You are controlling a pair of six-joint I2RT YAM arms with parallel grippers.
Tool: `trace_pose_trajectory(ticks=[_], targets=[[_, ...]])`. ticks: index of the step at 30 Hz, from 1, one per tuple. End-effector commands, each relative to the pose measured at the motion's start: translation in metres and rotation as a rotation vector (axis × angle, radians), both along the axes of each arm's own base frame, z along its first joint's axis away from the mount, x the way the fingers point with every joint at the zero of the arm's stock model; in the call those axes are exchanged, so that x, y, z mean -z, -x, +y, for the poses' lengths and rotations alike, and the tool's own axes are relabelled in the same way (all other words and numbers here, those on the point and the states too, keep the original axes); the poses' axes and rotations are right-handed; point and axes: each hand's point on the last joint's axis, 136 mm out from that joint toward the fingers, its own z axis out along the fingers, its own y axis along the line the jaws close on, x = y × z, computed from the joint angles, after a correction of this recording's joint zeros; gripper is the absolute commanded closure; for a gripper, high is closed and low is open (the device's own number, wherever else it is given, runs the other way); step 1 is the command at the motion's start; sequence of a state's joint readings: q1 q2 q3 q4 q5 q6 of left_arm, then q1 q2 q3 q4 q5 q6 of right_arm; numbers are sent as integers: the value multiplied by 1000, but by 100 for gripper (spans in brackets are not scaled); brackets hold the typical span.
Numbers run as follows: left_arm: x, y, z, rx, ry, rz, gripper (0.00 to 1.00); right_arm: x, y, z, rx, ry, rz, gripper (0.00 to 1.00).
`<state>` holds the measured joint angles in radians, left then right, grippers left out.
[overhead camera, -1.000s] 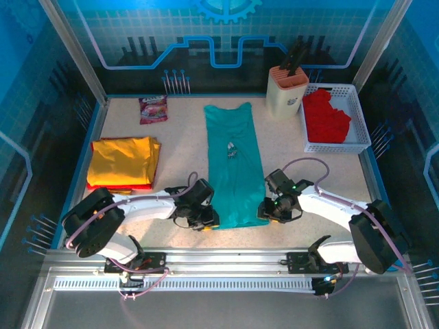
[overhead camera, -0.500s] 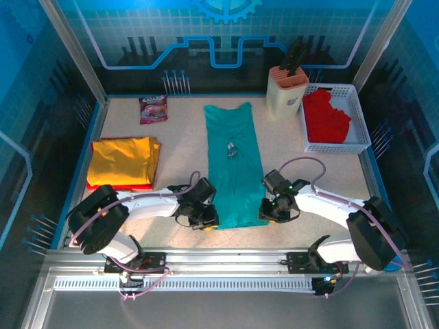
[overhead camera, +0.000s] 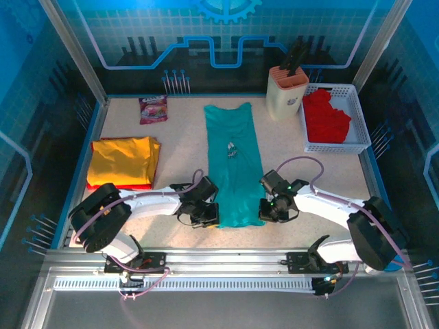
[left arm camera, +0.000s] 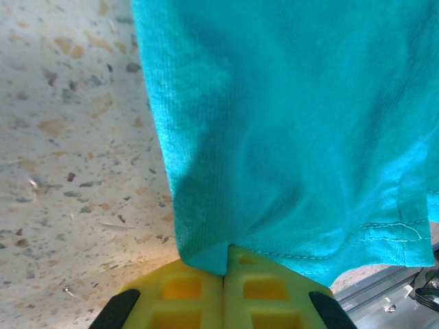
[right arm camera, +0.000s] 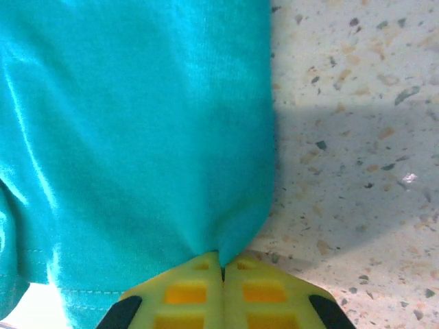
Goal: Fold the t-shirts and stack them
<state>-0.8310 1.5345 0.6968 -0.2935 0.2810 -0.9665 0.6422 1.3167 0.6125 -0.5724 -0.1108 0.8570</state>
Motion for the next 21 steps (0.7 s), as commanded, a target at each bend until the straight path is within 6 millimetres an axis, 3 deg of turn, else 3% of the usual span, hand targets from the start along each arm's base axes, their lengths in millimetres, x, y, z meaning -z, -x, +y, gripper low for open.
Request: trace_pose_trajectory(ticks=[1,6,12,17,21], targets=[[-2,7,9,12,-30,-20,100,-1,18,-6,-8,23,20,100],[-5,35,13,49,-39,-7,100,-3,38,-13,5,46,20,100],[-25,53,15,52,-47,-16,100,-27,49,-23,37,58,-36,100],[-67,31,20,18,-54,-116,100,-56,30,-22,35,74,-121,100],[-83,14,16,22,-26,-120,100,-73,10,-9,23,44,-158,100]])
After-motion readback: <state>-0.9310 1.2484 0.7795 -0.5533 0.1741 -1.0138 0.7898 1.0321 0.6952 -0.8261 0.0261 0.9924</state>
